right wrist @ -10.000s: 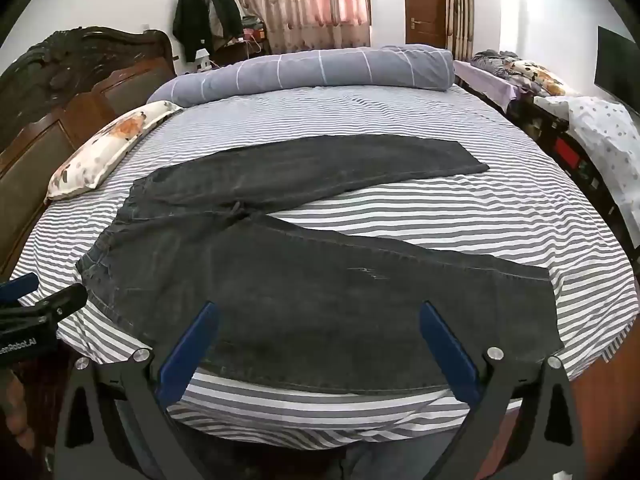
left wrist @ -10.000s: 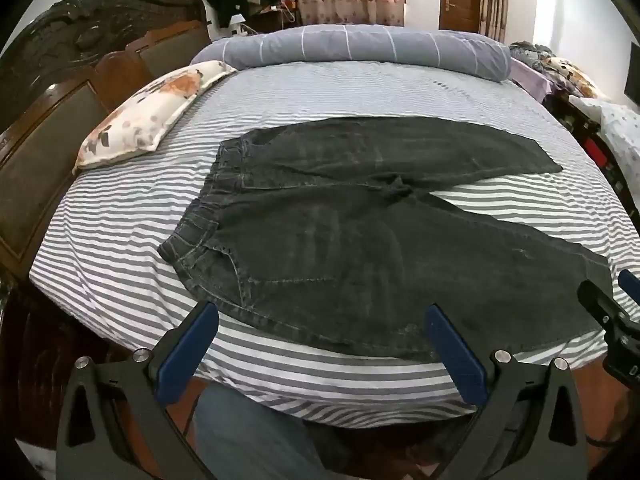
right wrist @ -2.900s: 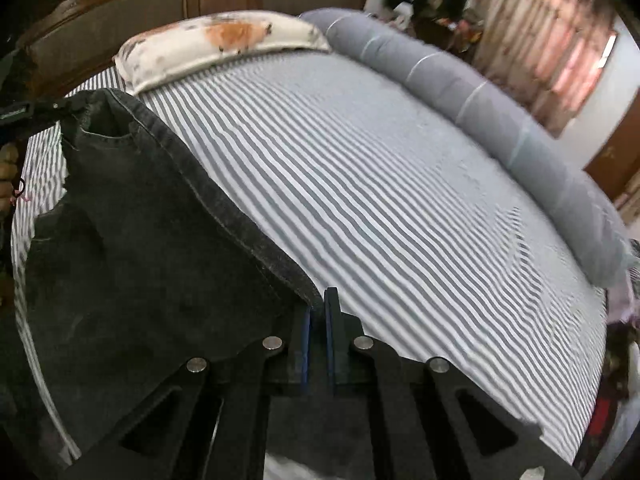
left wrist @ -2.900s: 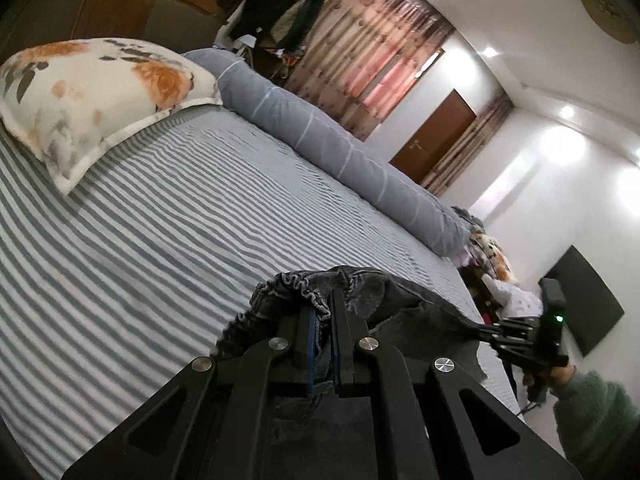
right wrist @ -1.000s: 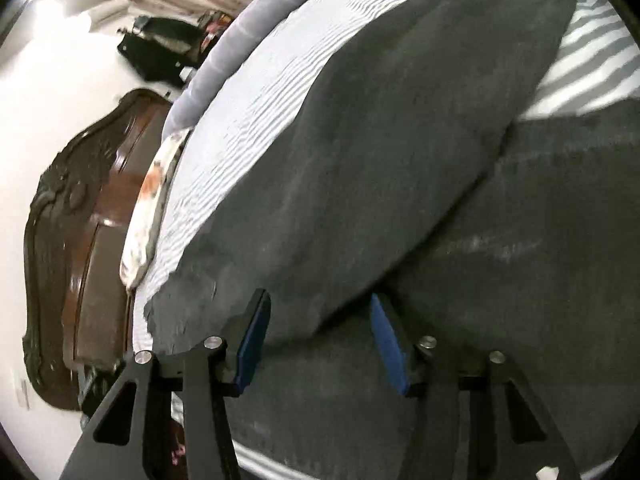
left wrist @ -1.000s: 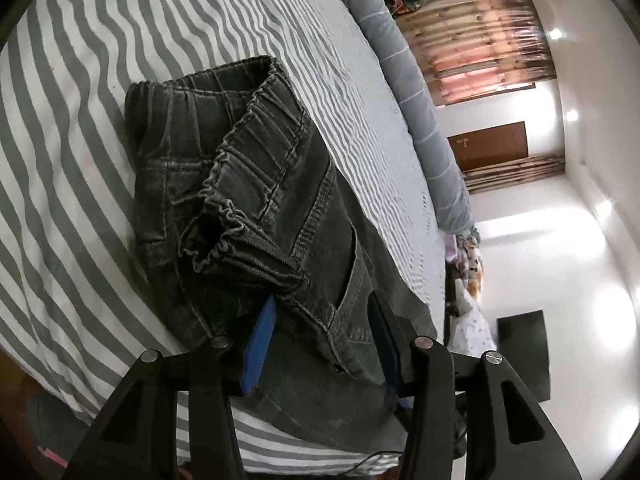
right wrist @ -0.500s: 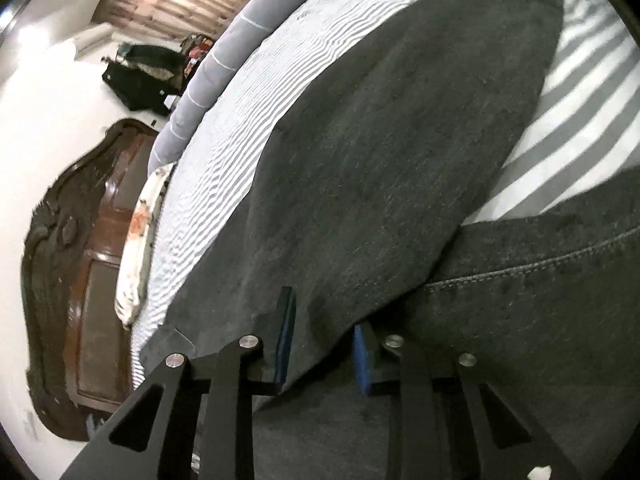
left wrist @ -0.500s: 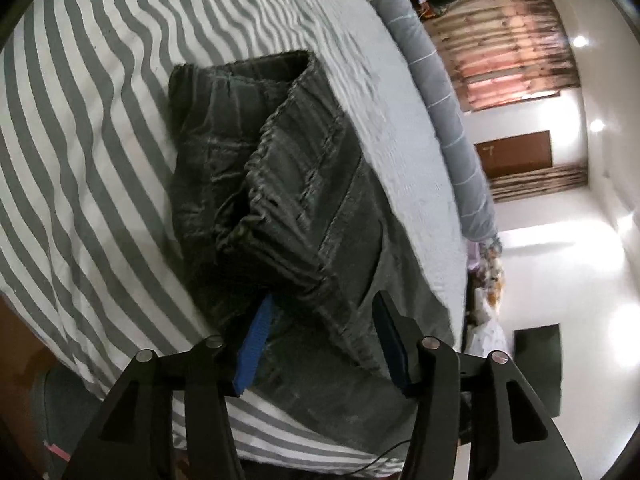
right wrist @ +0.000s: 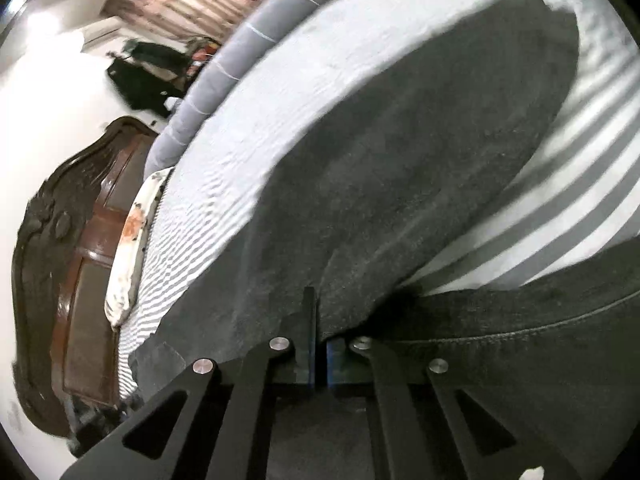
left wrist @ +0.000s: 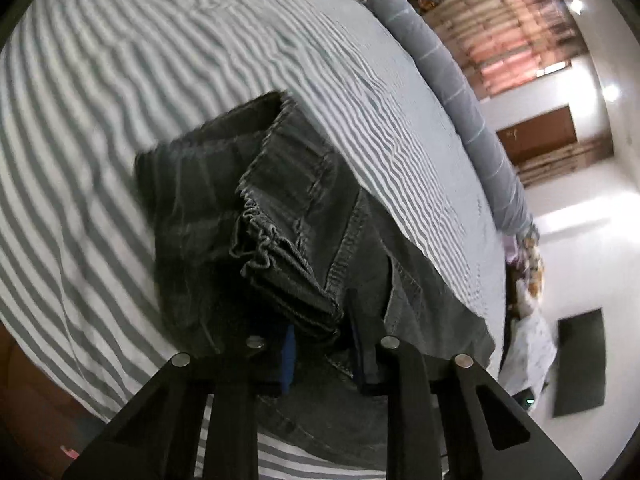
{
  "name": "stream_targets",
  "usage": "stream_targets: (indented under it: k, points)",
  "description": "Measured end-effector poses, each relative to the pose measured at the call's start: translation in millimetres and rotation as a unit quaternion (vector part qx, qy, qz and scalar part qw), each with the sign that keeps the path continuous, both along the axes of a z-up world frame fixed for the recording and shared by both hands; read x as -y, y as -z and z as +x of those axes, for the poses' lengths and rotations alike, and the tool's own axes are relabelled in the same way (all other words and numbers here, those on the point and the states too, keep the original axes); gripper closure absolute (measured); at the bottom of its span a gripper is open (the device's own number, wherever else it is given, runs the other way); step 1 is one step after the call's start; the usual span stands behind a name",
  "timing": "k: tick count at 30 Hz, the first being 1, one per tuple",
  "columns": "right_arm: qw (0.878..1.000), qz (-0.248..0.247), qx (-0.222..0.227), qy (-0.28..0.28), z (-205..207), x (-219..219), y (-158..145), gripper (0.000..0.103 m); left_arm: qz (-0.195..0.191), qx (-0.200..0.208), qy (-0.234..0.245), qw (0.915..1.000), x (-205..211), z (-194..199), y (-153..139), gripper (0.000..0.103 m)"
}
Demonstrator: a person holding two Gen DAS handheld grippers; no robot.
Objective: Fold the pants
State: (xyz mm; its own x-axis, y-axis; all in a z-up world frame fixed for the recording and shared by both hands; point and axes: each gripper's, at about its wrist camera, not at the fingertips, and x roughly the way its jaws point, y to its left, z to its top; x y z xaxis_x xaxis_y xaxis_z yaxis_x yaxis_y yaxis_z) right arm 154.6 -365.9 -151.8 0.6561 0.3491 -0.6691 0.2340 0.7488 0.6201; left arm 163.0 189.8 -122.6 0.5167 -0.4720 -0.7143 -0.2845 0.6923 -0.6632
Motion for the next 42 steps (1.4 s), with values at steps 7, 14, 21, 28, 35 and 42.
stream_targets:
  k: [7,14,21,28,35,42]
  points:
    - [0.999,-0.023,0.043,-0.023,-35,-20,-53,0.100,0.070,0.055,0.080,0.9929,0,42,-65,0.083]
    - [0.998,-0.045,0.030,-0.044,-90,-60,-48,0.100,0.136,0.059,0.150,0.9775,-10,55,-69,0.083]
    - [0.996,-0.037,-0.052,-0.062,-107,-80,16,0.100,0.138,-0.027,0.136,0.9806,-35,36,16,0.083]
    - [0.997,-0.035,-0.045,-0.057,-115,-79,12,0.100,0.119,0.004,0.121,0.9854,-44,26,5,0.083]
    - [0.997,-0.017,-0.066,-0.047,-124,-79,23,0.100,0.111,0.006,0.116,0.9870,-47,21,11,0.083]
    - [0.993,-0.049,-0.075,-0.072,-135,-91,24,0.100,0.146,0.009,0.140,0.9793,-44,20,8,0.083]
